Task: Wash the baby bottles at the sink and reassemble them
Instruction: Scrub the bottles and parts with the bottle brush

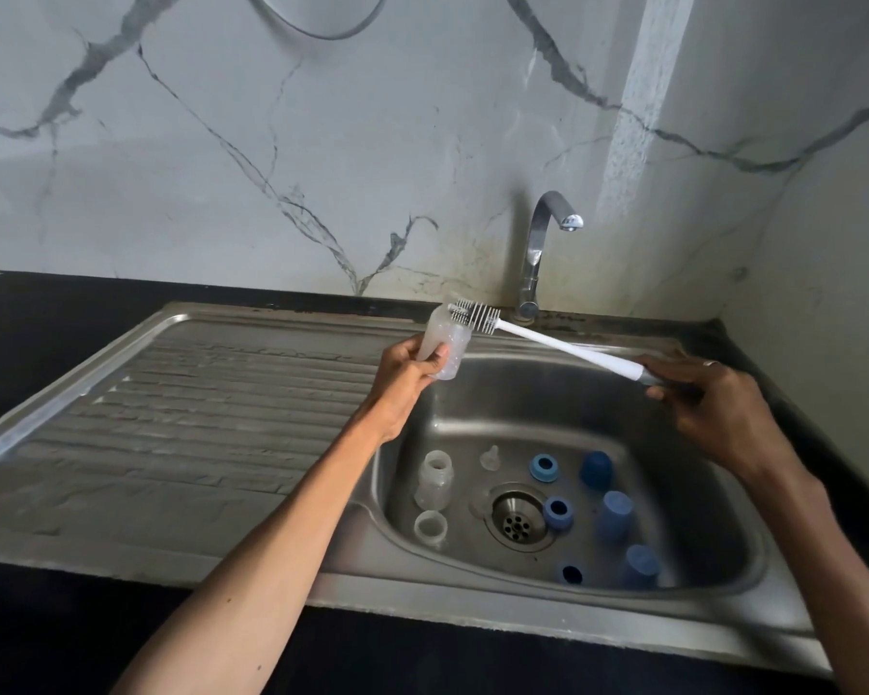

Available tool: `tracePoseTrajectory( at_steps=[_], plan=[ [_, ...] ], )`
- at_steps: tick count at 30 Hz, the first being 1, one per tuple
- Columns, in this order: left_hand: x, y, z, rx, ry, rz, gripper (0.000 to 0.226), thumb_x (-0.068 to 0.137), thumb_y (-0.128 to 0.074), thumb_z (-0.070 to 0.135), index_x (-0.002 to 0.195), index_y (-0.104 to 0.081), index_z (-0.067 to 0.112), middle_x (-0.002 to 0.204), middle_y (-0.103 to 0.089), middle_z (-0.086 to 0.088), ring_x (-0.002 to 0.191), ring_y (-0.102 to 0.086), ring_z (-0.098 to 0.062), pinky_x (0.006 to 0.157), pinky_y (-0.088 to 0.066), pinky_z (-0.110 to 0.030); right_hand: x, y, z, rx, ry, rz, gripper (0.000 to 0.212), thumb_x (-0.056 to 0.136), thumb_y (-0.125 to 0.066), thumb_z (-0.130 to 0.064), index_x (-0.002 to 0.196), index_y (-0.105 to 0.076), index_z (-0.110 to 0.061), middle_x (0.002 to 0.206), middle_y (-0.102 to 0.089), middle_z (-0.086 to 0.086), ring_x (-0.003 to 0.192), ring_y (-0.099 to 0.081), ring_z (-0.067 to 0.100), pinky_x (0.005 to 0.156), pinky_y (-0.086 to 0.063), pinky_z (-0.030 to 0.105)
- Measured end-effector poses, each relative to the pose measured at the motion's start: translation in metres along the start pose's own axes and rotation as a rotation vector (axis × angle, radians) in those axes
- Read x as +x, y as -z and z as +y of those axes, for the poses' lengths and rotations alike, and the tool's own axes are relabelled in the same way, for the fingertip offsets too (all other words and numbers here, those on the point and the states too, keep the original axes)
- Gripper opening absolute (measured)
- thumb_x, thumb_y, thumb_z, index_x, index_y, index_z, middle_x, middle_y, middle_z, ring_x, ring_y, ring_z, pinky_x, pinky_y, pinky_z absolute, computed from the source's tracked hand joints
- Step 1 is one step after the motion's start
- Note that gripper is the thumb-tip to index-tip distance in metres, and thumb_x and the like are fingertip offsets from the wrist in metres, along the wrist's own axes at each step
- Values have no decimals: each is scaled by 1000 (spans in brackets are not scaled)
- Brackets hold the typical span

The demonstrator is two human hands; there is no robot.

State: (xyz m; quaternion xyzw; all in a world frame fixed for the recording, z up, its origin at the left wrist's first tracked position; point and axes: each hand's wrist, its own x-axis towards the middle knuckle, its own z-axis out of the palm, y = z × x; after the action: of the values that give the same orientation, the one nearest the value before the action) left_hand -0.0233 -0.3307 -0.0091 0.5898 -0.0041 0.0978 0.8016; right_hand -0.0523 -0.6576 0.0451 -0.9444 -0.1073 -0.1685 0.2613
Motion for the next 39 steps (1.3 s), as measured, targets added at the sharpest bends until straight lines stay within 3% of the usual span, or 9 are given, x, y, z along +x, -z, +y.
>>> tracePoseTrajectory(
  at_steps=[4, 10, 13, 15, 18, 22, 25, 34, 39],
  plan=[
    [-6, -11, -2, 6, 2, -22, 17, 94, -59, -6, 106, -67, 3, 104, -71, -11, 112, -62, -30, 108, -44, -57, -1, -14, -14, -3, 30, -27, 38, 87, -69, -9, 125, -65, -16, 124, -66, 13, 116, -61, 29, 101, -43, 36],
    [-10, -9, -5, 181, -11, -29, 34, 75, -74, 20, 109, -71, 13, 115, -72, -15, 112, -66, -29, 105, -48, -50, -7, -21, -20, -27, 68, -31, 44, 90, -66, -13, 131, -60, -25, 122, -66, 8, 108, -63, 25, 93, -51, 35],
    [-10, -16, -11, 277, -18, -53, 24, 73, -79, 26, 93, -74, 13, 90, -73, -2, 95, -66, -22, 103, -49, -54, -11, -25, -29, -61, 132, -121, 46, 92, -61, -16, 134, -56, -34, 121, -62, 1, 104, -60, 20, 86, -54, 38],
    [-7, -16, -10, 166, -20, -6, 8, 80, -76, 10, 80, -68, 10, 79, -67, 0, 90, -62, -17, 106, -46, -56, -11, -19, -28, -54, 102, -119, 45, 93, -60, -16, 134, -56, -34, 125, -62, 1, 109, -60, 22, 89, -53, 41],
    [-2, -7, -5, 117, -30, 6, 16, 89, -65, -5, 91, -67, 11, 84, -72, 5, 88, -65, -8, 108, -46, -51, -8, -6, -21, -1, 59, -48, 40, 91, -64, -11, 128, -63, -25, 129, -63, 6, 118, -58, 27, 98, -45, 36],
    [1, 7, 0, 55, -43, 83, 17, 94, -60, -5, 106, -66, 5, 108, -68, -14, 106, -62, -24, 108, -45, -54, -5, 5, -13, 7, 9, -32, 39, 89, -67, -12, 126, -65, -26, 128, -64, 9, 119, -59, 29, 101, -45, 41],
    [2, 8, 1, 43, -63, 72, 21, 88, -69, 1, 107, -66, 9, 107, -70, -12, 107, -63, -24, 107, -47, -50, -3, 8, -7, -55, -14, -31, 39, 89, -67, -22, 126, -63, -32, 123, -67, 9, 111, -63, 31, 91, -52, 43],
    [4, 3, -11, 312, -204, 77, 38, 78, -75, 12, 114, -65, 14, 105, -74, -4, 95, -69, -14, 88, -55, -30, -13, -10, -40, -30, 80, -174, 32, 95, -57, -25, 125, -62, -17, 107, -68, 11, 88, -63, 20, 76, -51, 30],
    [10, 15, -9, 293, -181, 141, 39, 82, -75, 8, 120, -65, 11, 109, -74, -5, 101, -70, -19, 94, -56, -36, -13, 4, -42, -30, 71, -120, 40, 93, -61, -24, 132, -59, -19, 124, -65, 11, 107, -63, 27, 90, -50, 36]
  ],
)
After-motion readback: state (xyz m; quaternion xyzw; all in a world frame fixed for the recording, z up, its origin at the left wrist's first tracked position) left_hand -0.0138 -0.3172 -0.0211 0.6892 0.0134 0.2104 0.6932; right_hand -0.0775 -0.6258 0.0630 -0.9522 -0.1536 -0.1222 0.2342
